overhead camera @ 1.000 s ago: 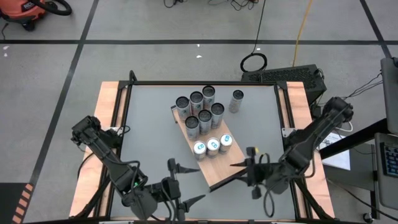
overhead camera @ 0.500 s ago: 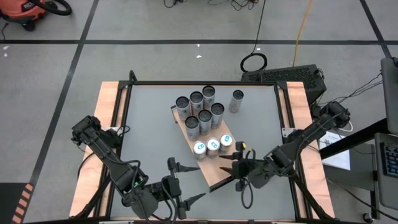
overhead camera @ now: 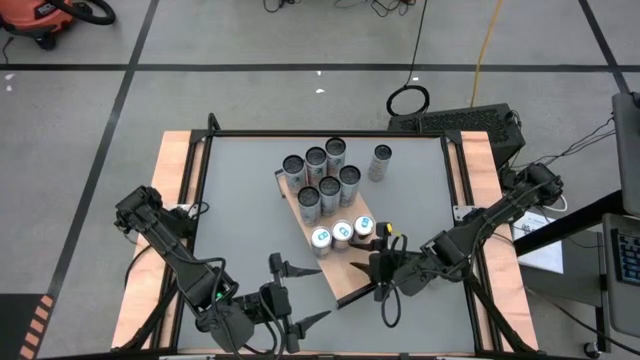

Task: Place canned beverage on shelf
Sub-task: Adjust the blue soda cans on the shelf

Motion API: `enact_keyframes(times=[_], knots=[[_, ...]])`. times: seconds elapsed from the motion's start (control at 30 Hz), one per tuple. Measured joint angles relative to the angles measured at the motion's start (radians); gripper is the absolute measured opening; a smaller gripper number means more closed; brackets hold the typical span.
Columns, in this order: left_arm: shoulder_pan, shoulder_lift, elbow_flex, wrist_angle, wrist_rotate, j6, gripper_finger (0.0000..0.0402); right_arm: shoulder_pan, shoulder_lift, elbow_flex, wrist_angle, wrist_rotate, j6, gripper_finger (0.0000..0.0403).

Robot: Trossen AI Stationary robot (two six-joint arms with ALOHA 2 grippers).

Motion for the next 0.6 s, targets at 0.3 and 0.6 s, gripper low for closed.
enact_keyframes(times=[0.3,0.6], knots=[[0.0,0.0,0.0,0.0,0.0,0.0,0.038,0.055,-0.017,0.008,-0.01,-0.003,0.006,0.0134],[0.004,0.0,0.0,-0.002,0.001,0.0,0.038,0.153,-0.081,0.012,-0.249,0.002,0.135,0.0134]])
